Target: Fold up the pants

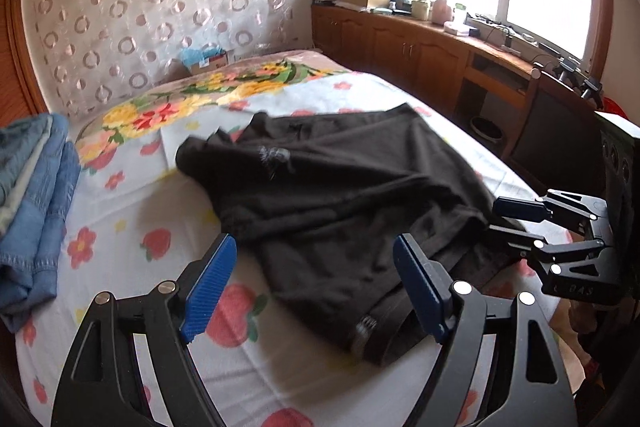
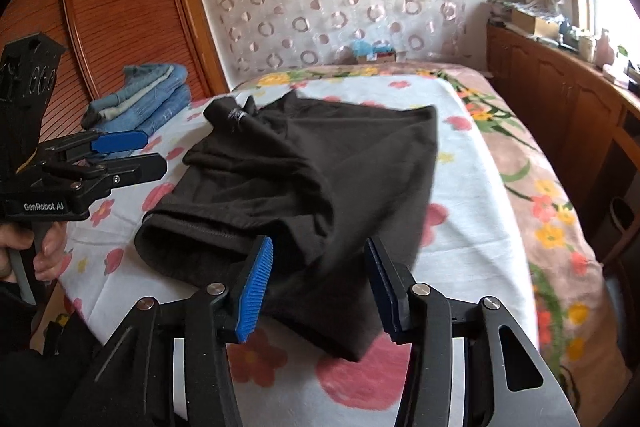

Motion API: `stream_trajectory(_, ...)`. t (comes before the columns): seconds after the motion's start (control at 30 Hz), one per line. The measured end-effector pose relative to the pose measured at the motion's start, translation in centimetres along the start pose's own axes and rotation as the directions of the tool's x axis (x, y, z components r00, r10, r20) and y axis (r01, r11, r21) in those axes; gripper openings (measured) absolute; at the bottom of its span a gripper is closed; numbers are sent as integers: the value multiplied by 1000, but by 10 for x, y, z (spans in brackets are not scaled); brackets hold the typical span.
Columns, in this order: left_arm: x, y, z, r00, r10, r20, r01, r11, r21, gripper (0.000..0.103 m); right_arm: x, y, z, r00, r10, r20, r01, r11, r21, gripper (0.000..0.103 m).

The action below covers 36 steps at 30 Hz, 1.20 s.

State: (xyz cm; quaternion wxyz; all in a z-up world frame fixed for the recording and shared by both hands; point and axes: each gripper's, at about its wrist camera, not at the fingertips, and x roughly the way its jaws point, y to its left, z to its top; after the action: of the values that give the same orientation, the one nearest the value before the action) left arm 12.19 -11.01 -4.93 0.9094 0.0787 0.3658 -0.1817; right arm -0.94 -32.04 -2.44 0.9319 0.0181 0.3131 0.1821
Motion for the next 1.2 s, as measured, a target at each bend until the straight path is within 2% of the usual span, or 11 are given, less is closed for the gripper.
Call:
stream_trajectory(0.07, 2, 4, -5, 1000, 1, -9, -1, 1000, -10, 82, 6, 1, 2, 1000, -5, -15, 5, 1000, -5, 40)
stream_trajectory(0.2, 5, 8, -11, 1000, 4, -19, -5, 1000, -25, 82, 12, 2, 7, 1000, -8, -24, 8, 1000, -13, 13)
stream_trajectory(0.27, 4, 9, -13, 1000, 7, -17, -7, 999, -31, 82, 8, 3, 8, 1000, -5, -13, 5, 1000, -17, 11)
stream_trajectory(0.53, 3, 12, -13, 1000, 9, -10, -10, 999, -45, 82, -30, -3, 10, 998, -8, 64, 10, 1000, -24, 10)
stream_trajectory(0.7, 3, 10, -11, 1000, 4, -8, -5, 999, -40, 82, -52, -8, -1, 994, -29, 105, 31, 999, -16, 9)
stream_trajectory(0.93, 11, 2, -11, 1000, -7, -28, 7, 1000, -23, 82, -55, -17, -23, 997, -60, 56, 60, 998, -4, 9)
stream_trajectory(1.2, 25, -5, -17, 997, -6, -75, 7, 1000, 5, 82, -40, -19, -28, 998, -62, -18, 62, 998, 16, 10)
